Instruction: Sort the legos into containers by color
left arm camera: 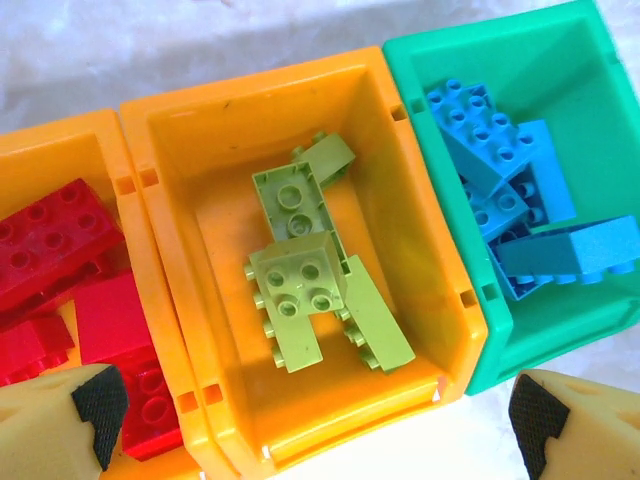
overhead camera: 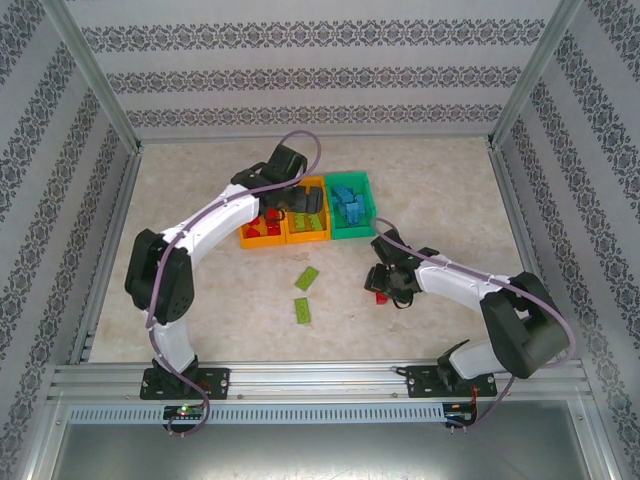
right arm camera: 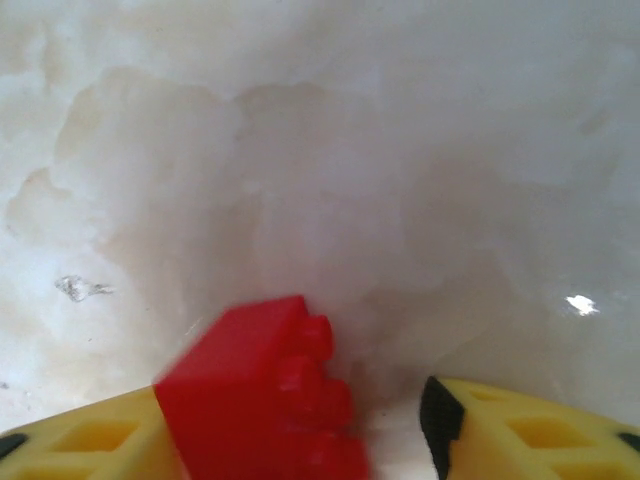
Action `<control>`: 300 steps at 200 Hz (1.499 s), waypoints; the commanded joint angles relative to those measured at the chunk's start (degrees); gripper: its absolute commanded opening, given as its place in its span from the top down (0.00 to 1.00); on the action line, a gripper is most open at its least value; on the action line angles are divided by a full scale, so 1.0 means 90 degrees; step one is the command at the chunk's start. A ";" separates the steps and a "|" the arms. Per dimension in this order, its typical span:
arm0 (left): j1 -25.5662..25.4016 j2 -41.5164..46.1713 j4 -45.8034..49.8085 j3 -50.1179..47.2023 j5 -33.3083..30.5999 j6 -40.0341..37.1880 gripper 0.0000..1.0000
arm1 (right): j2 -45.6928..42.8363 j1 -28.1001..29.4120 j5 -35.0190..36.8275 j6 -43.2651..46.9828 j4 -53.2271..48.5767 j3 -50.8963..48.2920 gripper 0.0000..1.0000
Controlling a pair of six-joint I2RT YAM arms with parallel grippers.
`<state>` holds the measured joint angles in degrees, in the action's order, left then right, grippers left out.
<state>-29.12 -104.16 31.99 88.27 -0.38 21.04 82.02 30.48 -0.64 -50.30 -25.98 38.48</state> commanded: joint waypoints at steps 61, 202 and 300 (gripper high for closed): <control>0.0023 0.1174 -0.0644 -0.1575 -0.0179 -0.0230 0.00 | 0.0487 0.0401 0.0316 0.0674 -0.0063 0.0387 0.69; -0.0054 0.2784 -0.1579 -0.4253 0.0892 0.0315 0.00 | 0.1007 -0.0013 -0.2056 0.2015 0.1063 0.3037 0.76; -0.0397 0.3644 -0.1479 -0.5213 0.0099 0.0876 0.00 | 0.3627 -0.0190 -0.3041 0.1872 0.0785 0.6490 0.77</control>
<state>-32.01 -74.50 20.01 44.42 3.16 25.80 111.50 28.62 -23.55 -32.84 -18.55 91.29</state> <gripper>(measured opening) 0.997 0.267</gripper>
